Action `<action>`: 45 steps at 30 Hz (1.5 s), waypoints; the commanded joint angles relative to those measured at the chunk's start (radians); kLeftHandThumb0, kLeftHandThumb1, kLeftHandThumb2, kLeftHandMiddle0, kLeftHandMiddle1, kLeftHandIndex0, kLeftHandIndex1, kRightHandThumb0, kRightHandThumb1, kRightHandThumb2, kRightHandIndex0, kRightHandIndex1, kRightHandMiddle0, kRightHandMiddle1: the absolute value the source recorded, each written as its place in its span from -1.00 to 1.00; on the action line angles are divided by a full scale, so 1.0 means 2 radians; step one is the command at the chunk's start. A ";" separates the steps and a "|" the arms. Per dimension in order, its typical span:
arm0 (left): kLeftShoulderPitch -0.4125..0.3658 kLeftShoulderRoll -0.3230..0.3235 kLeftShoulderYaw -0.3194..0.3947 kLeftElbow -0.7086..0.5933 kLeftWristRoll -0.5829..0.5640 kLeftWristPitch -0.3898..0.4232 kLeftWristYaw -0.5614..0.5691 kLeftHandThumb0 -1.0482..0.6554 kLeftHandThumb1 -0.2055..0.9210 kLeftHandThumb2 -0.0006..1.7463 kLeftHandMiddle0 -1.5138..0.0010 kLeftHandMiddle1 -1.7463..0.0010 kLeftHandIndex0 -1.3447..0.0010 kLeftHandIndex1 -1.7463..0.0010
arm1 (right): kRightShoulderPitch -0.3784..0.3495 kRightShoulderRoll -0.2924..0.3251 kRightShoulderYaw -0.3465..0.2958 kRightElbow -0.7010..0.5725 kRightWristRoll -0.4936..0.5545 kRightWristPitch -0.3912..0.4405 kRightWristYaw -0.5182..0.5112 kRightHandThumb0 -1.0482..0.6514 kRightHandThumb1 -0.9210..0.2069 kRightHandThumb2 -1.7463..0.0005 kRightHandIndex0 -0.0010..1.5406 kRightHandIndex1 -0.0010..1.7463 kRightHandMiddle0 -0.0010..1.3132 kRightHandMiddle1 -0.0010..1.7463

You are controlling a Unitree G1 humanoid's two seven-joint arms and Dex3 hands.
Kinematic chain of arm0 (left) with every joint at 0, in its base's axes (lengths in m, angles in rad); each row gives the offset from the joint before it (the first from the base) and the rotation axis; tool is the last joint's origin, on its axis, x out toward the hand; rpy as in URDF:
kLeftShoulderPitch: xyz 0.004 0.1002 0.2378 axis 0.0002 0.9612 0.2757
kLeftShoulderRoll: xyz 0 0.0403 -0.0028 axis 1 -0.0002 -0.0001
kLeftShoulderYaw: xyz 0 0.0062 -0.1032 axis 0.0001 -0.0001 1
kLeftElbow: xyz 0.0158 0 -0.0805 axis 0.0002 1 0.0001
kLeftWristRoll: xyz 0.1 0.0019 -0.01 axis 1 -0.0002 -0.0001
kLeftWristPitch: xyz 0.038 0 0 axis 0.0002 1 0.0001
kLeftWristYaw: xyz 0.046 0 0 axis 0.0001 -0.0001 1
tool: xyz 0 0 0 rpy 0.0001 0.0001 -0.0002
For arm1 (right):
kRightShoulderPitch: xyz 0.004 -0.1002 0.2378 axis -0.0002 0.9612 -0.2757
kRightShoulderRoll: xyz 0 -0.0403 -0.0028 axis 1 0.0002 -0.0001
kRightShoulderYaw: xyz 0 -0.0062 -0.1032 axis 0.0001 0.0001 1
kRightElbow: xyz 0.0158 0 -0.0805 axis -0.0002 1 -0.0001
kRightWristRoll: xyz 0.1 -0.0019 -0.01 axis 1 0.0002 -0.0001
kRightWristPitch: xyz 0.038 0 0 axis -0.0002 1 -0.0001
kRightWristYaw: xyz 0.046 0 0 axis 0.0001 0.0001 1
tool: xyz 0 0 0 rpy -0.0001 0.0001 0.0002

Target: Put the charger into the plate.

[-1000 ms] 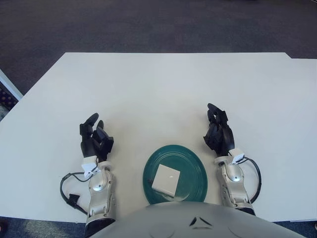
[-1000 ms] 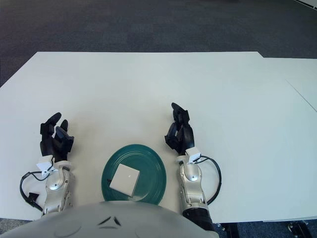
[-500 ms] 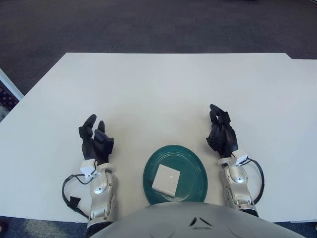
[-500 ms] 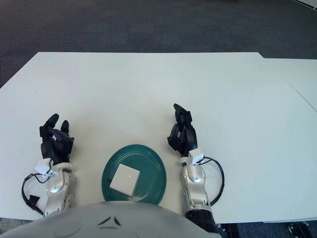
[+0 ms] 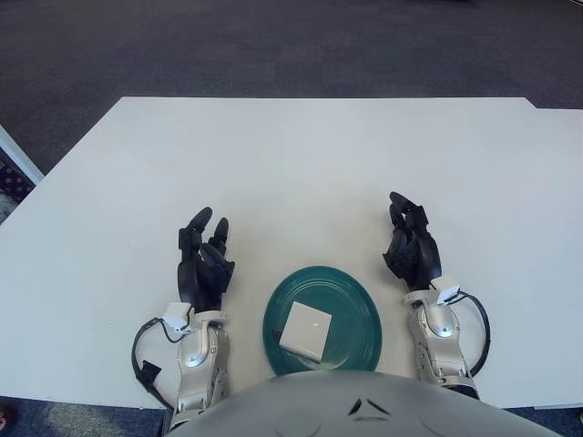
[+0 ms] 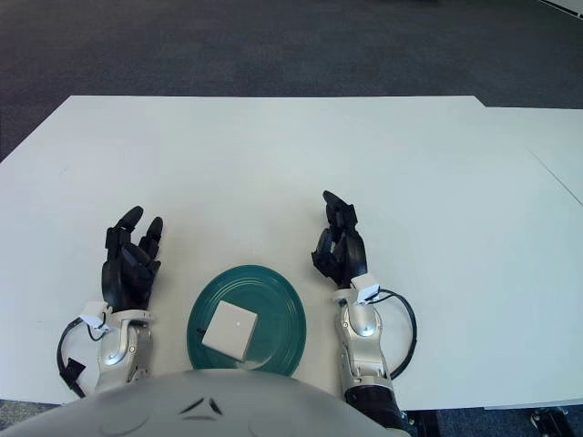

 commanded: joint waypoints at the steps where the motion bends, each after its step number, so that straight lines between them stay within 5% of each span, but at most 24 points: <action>1: 0.046 -0.037 -0.020 0.045 -0.015 0.037 -0.008 -0.95 1.00 0.08 0.29 0.87 0.94 -0.06 | 0.052 -0.010 -0.018 0.084 0.005 0.012 -0.002 -0.81 -1.00 -0.06 -0.73 -1.00 -1.00 -0.21; 9: 0.049 -0.027 -0.031 0.060 0.004 -0.002 -0.029 -0.93 1.00 0.00 0.19 0.78 0.76 -0.19 | 0.049 -0.008 -0.021 0.094 0.008 0.012 -0.004 -0.79 -1.00 -0.05 -0.71 -0.99 -1.00 -0.19; 12: 0.034 -0.021 -0.028 0.081 0.021 -0.021 -0.029 -0.88 1.00 -0.04 0.32 -0.07 0.62 -0.40 | 0.047 -0.007 -0.022 0.098 0.008 0.013 -0.005 -0.78 -1.00 -0.05 -0.71 -0.99 -1.00 -0.18; 14: 0.028 -0.019 -0.027 0.087 0.033 -0.022 -0.022 -0.87 1.00 -0.06 0.35 -0.32 0.58 -0.48 | 0.046 -0.007 -0.022 0.099 0.007 0.014 -0.007 -0.78 -1.00 -0.05 -0.71 -0.99 -1.00 -0.18; 23: 0.021 -0.016 -0.028 0.093 0.071 -0.019 -0.005 -0.86 1.00 -0.07 0.43 -0.76 0.53 -0.66 | 0.043 -0.010 -0.021 0.101 0.001 0.017 -0.008 -0.77 -1.00 -0.06 -0.72 -1.00 -1.00 -0.21; 27: 0.020 -0.020 -0.027 0.084 0.078 -0.002 0.007 -0.86 1.00 -0.05 0.47 -0.60 0.58 -0.63 | 0.042 -0.011 -0.021 0.102 0.000 0.018 -0.007 -0.77 -1.00 -0.06 -0.73 -1.00 -1.00 -0.23; 35: 0.008 -0.006 -0.021 0.066 0.085 0.048 0.022 -0.90 1.00 0.01 0.61 0.28 0.76 -0.29 | 0.037 -0.010 -0.019 0.100 -0.003 0.030 -0.011 -0.71 -1.00 -0.05 -0.76 -1.00 -1.00 -0.27; 41: -0.007 0.004 -0.019 0.073 0.097 0.068 0.032 -0.89 1.00 0.02 0.62 0.71 0.92 -0.12 | 0.032 -0.003 -0.021 0.091 0.008 0.067 -0.012 -0.66 -1.00 -0.03 -0.79 -1.00 -1.00 -0.24; 45: -0.020 0.012 -0.016 0.080 0.096 0.074 0.023 -0.87 1.00 0.02 0.60 0.81 0.98 -0.02 | 0.030 0.000 -0.022 0.082 0.012 0.087 -0.014 -0.65 -1.00 -0.01 -0.81 -1.00 -1.00 -0.21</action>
